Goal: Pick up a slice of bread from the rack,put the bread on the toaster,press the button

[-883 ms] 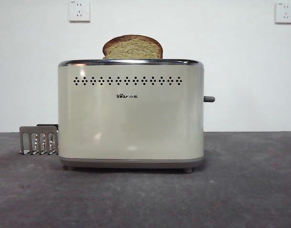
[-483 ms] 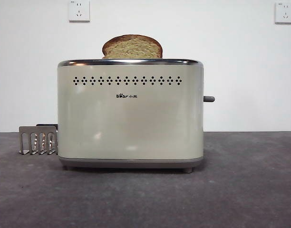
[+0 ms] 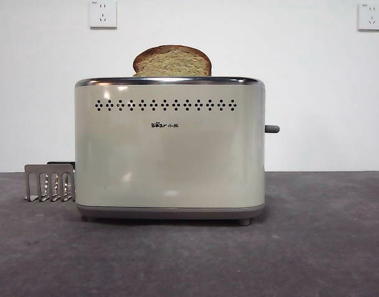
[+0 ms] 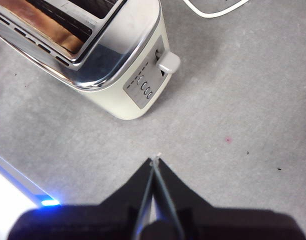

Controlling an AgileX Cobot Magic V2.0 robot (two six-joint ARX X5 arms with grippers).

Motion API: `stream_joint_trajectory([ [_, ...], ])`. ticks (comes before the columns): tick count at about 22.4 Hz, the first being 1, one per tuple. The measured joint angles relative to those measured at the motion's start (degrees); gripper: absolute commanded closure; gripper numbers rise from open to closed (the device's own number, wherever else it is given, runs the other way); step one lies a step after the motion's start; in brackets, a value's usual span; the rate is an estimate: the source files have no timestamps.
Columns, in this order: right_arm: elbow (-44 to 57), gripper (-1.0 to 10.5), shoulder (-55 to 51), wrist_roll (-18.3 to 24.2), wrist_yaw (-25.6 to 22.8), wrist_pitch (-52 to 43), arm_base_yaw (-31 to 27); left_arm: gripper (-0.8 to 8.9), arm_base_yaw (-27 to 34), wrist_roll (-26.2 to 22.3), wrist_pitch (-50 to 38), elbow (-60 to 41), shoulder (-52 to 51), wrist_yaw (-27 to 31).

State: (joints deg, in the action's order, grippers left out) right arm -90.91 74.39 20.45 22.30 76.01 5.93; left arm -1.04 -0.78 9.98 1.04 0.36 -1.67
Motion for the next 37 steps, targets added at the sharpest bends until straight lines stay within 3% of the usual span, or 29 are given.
stream_joint_trajectory([
  [14,0.0,9.5,0.0,0.0,0.0,0.0,0.0,8.17,0.0,3.0,-0.1,0.0,1.0,-0.2],
  [19,1.5,9.5,-4.0,0.0,-5.6,-5.0,0.0,8.17,0.0,3.0,-0.1,0.0,1.0,-0.2],
  [22,11.5,9.5,-17.2,0.2,-6.5,-18.0,0.0,8.17,0.0,3.0,-0.2,0.0,1.0,-0.2],
  [27,45.0,9.5,-46.5,0.6,-12.8,-54.8,0.0,8.17,0.0,3.0,-0.2,0.0,1.0,-0.2],
  [30,58.5,9.5,-55.1,-0.4,-12.9,-66.7,-0.8,8.17,0.0,3.0,-0.2,0.0,1.1,-0.2],
  [33,71.2,9.5,-62.1,-5.0,-15.6,-77.0,-2.7,8.17,0.0,3.0,-0.2,0.0,1.3,-0.2],
  [37,80.4,9.5,-67.7,-12.3,-20.2,-79.2,-5.2,8.18,0.0,3.0,-0.2,0.0,1.5,-0.2],
])
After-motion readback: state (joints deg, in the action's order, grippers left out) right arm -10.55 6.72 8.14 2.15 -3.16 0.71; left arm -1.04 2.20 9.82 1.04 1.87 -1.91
